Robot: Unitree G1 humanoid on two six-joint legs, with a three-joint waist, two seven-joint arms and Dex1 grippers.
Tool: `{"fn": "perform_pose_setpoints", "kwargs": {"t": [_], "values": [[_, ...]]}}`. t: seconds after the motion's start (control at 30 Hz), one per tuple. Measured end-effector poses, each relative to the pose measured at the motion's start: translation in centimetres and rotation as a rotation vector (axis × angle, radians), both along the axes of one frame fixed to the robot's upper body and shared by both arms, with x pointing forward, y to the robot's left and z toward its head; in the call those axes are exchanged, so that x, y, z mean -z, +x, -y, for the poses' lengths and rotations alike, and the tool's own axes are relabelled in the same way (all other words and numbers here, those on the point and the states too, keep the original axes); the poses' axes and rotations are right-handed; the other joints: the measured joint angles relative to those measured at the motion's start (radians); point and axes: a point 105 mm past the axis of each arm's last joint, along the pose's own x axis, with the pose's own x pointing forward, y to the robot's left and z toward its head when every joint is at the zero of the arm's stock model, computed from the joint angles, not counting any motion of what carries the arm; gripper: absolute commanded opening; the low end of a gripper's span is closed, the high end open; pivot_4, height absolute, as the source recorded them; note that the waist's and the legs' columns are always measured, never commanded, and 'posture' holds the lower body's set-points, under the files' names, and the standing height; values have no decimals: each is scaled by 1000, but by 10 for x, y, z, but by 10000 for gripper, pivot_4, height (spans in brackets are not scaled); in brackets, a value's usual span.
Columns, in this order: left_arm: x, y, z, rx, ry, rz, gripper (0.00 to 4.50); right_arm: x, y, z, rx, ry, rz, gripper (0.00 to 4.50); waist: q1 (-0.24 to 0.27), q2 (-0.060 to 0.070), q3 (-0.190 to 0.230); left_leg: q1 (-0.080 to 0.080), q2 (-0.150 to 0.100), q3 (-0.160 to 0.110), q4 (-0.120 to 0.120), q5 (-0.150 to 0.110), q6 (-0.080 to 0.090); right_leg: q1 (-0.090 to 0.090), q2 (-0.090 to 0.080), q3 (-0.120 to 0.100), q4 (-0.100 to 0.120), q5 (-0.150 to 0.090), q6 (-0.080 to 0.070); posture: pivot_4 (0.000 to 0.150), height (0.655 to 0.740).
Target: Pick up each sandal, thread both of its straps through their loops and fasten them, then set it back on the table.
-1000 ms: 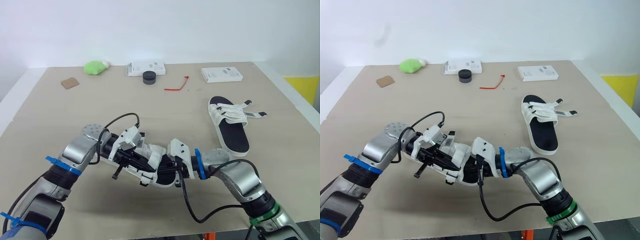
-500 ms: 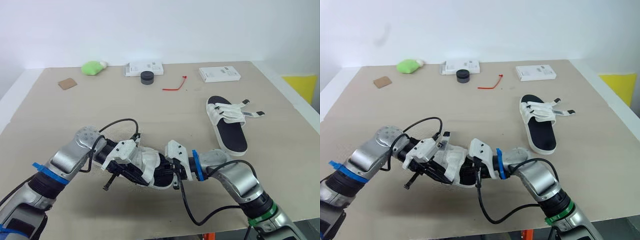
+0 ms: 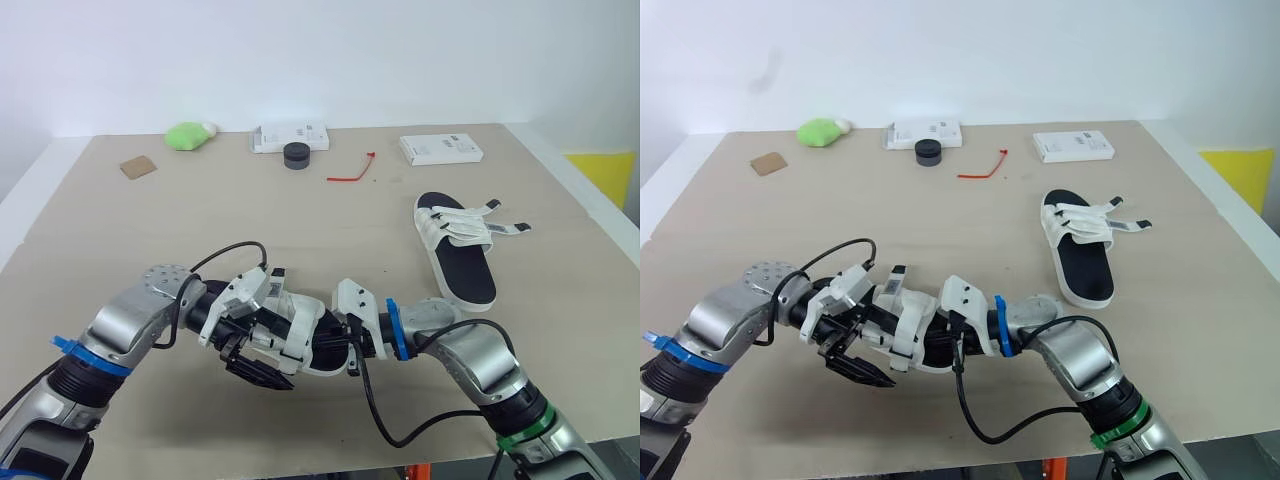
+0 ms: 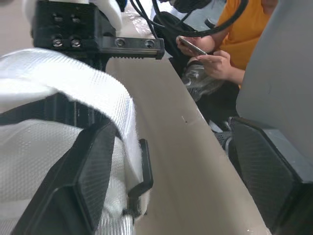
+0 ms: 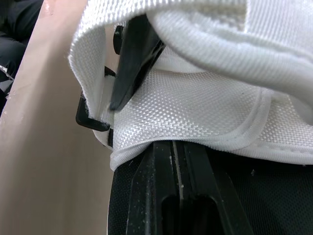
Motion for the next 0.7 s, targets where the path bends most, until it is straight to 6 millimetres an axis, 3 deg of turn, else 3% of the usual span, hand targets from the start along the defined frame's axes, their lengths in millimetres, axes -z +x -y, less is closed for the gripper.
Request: {"fn": "perform_pose_setpoints", "kwargs": {"t": [0.2, 0.4, 0.6, 0.7], "values": [[-13, -4, -36, -96, 43, -58, 38335, 1, -2, -1, -6, 1, -7, 0, -2, 0, 0, 0, 0, 0, -1, 0, 0, 0, 0, 0, 0, -2, 0, 1500, 7400], [-28, -13, -50, -151, 26, -151, 38335, 1, -2, -2, -7, 5, -18, 0, -2, -1, 2, 0, 1, 0, -1, 0, 0, -1, 0, 0, 0, -2, -1, 1500, 7400], [16, -58, -63, -79, 138, -183, 38335, 0, -4, -2, -14, 5, -21, 0, -2, 1, 3, 0, 2, 3, -4, -1, -1, -2, -1, 1, 0, -3, -5, 1500, 7400], [30, -63, -55, -116, 105, -164, 38335, 0, -3, -1, -7, 1, -22, 0, 2, 1, 4, 1, 2, 3, -4, -1, 0, -2, -1, 1, 0, -3, -4, 1500, 7400]]}}
